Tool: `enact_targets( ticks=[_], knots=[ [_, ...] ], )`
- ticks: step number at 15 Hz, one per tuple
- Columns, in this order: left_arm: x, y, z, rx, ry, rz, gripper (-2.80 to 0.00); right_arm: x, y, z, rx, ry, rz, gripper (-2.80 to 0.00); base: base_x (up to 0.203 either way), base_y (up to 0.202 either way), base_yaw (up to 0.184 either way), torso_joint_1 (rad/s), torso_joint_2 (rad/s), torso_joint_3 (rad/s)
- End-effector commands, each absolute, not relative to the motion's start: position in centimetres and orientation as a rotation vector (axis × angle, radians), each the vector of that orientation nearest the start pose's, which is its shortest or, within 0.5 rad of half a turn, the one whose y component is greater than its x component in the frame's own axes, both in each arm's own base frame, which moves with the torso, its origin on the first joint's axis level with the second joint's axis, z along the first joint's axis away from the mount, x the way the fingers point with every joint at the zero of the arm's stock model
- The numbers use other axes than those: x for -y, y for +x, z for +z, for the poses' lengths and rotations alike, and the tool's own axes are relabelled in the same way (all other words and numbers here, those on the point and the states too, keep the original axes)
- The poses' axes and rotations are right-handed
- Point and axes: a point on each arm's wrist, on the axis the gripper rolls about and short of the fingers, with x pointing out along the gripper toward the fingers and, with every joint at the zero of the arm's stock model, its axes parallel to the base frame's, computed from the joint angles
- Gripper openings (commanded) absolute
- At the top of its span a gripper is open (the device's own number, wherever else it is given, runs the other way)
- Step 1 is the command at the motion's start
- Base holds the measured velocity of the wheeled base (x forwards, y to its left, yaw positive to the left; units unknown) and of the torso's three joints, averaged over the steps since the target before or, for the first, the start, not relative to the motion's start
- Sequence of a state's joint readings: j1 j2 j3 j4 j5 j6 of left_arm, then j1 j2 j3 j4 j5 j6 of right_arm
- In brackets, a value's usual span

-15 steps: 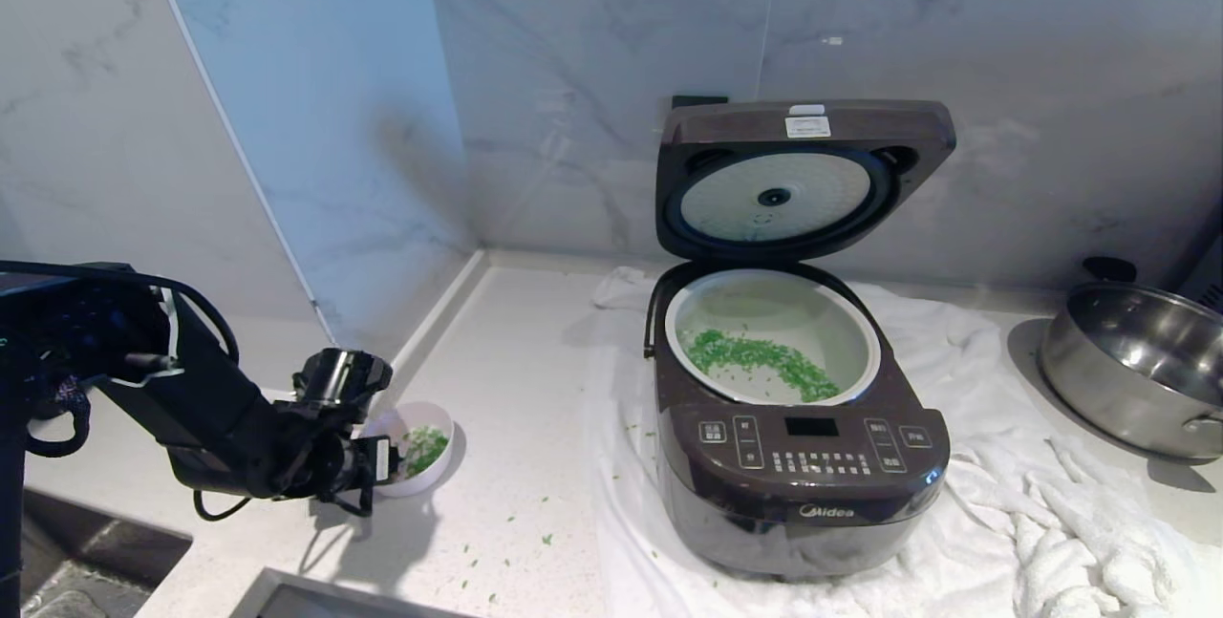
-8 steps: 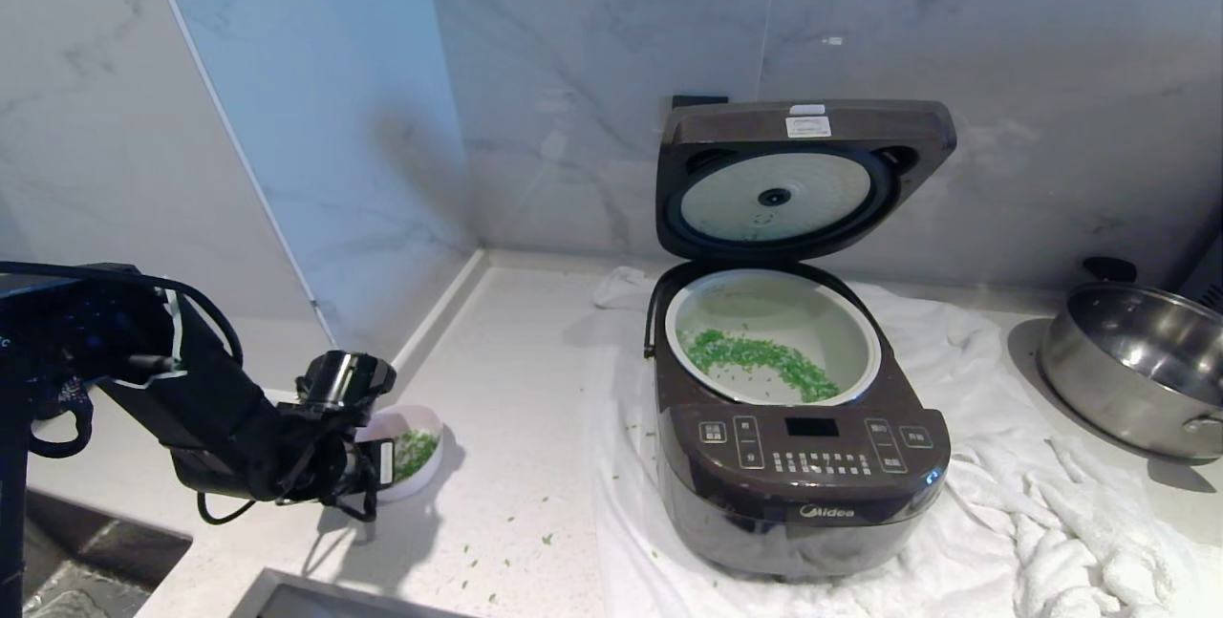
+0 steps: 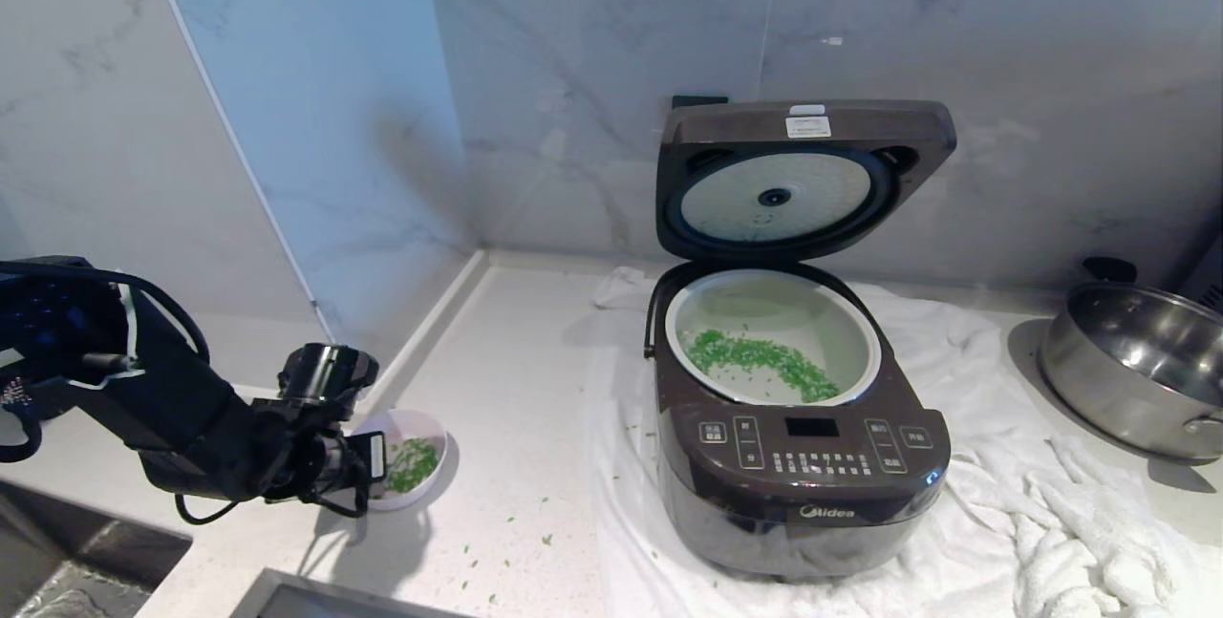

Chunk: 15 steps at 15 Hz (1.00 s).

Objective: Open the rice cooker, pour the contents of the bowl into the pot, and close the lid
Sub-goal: Fill a bowl with water from the tap

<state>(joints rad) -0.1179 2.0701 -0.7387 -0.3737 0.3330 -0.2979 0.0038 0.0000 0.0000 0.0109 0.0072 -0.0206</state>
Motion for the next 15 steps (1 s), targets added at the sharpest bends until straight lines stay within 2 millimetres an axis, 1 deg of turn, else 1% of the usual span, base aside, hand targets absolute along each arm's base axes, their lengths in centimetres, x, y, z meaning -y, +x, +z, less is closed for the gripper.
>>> enact_targets(
  ticks=[1,2,4,6,8,12,14,15],
  knots=[
    [2.3,30.9,4.6,-0.851,-0.096,0.336,-2.8,0.0,-2.3,7.4,-0.011,-0.021,0.011,-2.8,0.0,0.0,0.0,0.0,0.0,0.0],
    [1.9,30.3,5.1,-0.839,-0.115,0.346,-2.8,0.0,-2.3,7.4,-0.011,-0.021,0.011,-2.8,0.0,0.0,0.0,0.0,0.0,0.0],
    [0.9,28.8,5.6,-0.846,-0.139,0.37,-2.8,0.0,-2.3,7.4,-0.011,-0.021,0.012,-2.8,0.0,0.0,0.0,0.0,0.0,0.0],
    [0.3,27.2,5.3,-0.878,-0.157,0.365,-2.8,0.0,-2.3,7.4,-0.011,-0.021,0.012,-2.8,0.0,0.0,0.0,0.0,0.0,0.0],
    [0.0,26.0,4.4,-0.927,-0.162,0.375,-2.8,0.0,-2.3,7.4,-0.011,-0.021,0.012,-2.8,0.0,0.0,0.0,0.0,0.0,0.0],
    [-2.1,25.2,3.8,-0.892,-0.224,0.433,-2.8,0.0,-2.3,7.4,-0.01,-0.021,0.012,-2.8,0.0,0.0,0.0,0.0,0.0,0.0],
    [-3.1,24.6,4.0,-0.877,-0.257,0.478,-2.8,0.0,-2.3,7.4,-0.011,-0.021,0.011,-2.8,0.0,0.0,0.0,0.0,0.0,0.0],
    [-3.9,24.3,4.0,-0.876,-0.272,0.509,-2.8,0.0,-2.3,7.4,-0.011,-0.021,0.012,-2.8,0.0,0.0,0.0,0.0,0.0,0.0]
  ],
)
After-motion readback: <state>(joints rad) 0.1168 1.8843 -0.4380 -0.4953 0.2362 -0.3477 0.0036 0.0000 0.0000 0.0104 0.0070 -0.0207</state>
